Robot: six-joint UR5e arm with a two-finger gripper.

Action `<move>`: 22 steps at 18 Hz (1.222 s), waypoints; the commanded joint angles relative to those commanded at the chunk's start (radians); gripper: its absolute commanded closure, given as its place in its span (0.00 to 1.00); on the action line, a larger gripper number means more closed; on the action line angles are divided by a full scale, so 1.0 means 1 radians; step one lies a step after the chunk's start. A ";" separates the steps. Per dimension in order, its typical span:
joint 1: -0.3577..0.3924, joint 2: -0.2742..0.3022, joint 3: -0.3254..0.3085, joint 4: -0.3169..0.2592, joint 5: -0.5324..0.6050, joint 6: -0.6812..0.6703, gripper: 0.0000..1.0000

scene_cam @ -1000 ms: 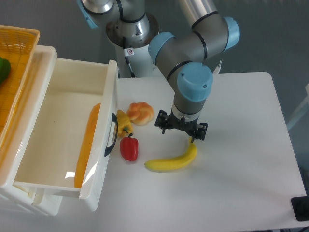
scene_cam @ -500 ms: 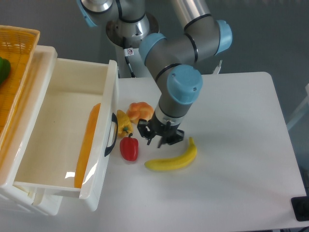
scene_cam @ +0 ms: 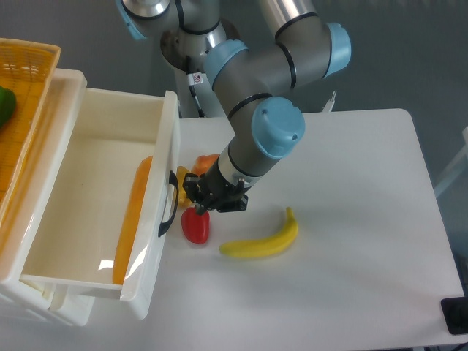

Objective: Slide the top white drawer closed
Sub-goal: 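Move the gripper toward the open white drawer's front handle, then push the drawer front with the gripper into the drawer unit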

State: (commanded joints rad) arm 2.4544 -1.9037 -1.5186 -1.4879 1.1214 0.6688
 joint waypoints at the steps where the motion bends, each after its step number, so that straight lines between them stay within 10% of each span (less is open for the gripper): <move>1: -0.002 0.000 0.000 0.000 -0.005 -0.002 1.00; 22: -0.046 0.034 -0.002 -0.026 -0.046 -0.014 1.00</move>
State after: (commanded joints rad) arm 2.4084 -1.8699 -1.5202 -1.5140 1.0753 0.6550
